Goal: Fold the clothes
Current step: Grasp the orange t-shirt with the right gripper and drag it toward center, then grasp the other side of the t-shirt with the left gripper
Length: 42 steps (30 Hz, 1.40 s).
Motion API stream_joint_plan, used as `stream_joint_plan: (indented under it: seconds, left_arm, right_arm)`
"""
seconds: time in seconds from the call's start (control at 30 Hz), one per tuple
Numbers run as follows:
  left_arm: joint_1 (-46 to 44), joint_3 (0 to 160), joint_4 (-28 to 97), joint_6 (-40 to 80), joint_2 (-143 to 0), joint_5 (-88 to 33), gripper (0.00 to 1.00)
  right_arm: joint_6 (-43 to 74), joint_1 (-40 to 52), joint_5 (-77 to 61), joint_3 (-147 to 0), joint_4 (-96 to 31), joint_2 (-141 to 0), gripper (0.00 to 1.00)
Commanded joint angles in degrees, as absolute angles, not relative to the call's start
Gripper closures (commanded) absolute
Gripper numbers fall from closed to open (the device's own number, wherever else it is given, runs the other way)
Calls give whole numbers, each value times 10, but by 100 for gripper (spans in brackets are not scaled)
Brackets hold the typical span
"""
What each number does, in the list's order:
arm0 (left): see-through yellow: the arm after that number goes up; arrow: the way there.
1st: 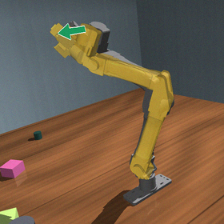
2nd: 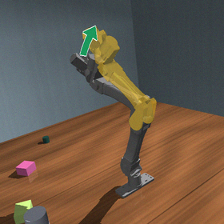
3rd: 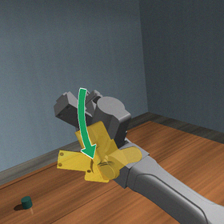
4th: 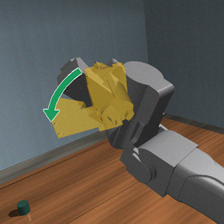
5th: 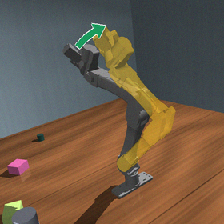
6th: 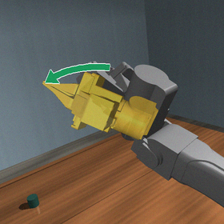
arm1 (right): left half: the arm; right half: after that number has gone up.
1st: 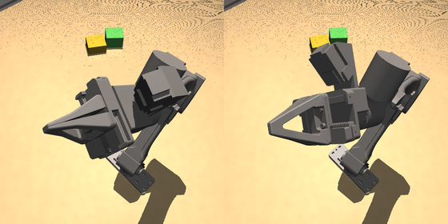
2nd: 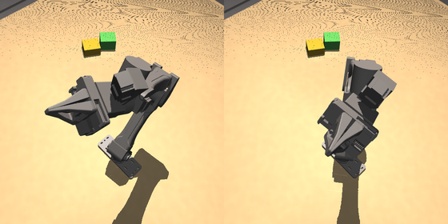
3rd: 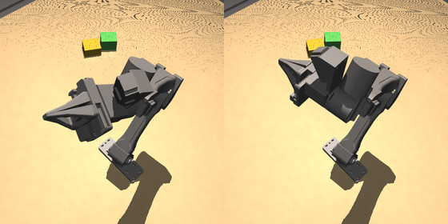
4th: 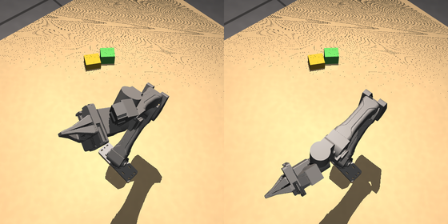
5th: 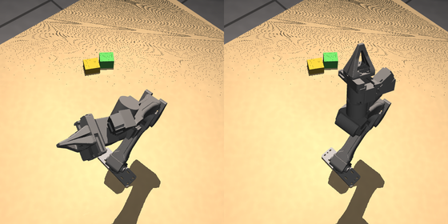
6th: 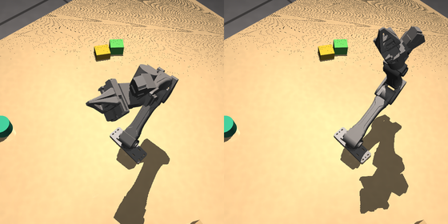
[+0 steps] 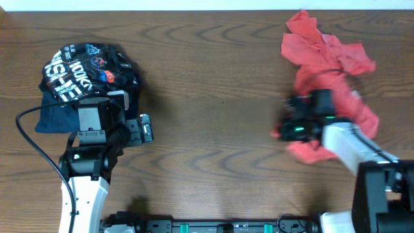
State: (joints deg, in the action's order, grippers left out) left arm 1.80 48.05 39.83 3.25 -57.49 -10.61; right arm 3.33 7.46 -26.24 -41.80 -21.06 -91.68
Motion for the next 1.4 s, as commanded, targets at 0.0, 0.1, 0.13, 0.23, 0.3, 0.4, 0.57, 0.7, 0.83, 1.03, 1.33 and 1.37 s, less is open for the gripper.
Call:
stream_joint_plan:
  seconds: [0.0, 0.1, 0.13, 0.23, 0.3, 0.4, 0.57, 0.7, 0.83, 1.03, 1.33, 1.37]
  left_arm:
    - [16, 491, 398, 40, -574, -112, 2]
    - [16, 491, 397, 40, -574, -112, 2]
    - [16, 491, 396, 40, -574, -112, 2]
    - [16, 491, 396, 40, -574, -112, 2]
    - [16, 491, 396, 40, -574, -112, 2]
    - [16, 491, 396, 41, -574, -117, 2]
    - [16, 491, 390, 48, -577, -216, 2]
    - [1, 489, 383, 49, -599, -282, 2]
    - [-43, 489, 383, 64, -645, -299, 2]
    - [-133, 489, 340, 135, -752, -301, 2]
    - [-260, 489, 199, 240, -915, -300, 2]
    - [-272, 489, 182, 252, -931, -300, 2]
  right_arm:
    - [1, 184, -373, -411, -190, -920, 99]
    - [2, 271, -329, -414, -131, -920, 99]
    - [9, 292, -298, -418, -107, -920, 99]
    - [47, 305, -227, -438, -81, -913, 94]
    - [62, 293, -193, -465, -85, -900, 61]
    - [62, 258, -190, -506, -100, -871, 20]
    - [62, 173, -188, -551, -149, -811, 8]
    - [62, 88, -154, -558, -226, -770, 1]
    - [79, 11, -70, -558, -310, -746, 1]
    - [92, -93, -18, -558, -385, -729, 1]
    - [103, -127, -20, -558, -402, -729, 1]
    - [103, -127, -20, -558, -402, -730, 1]
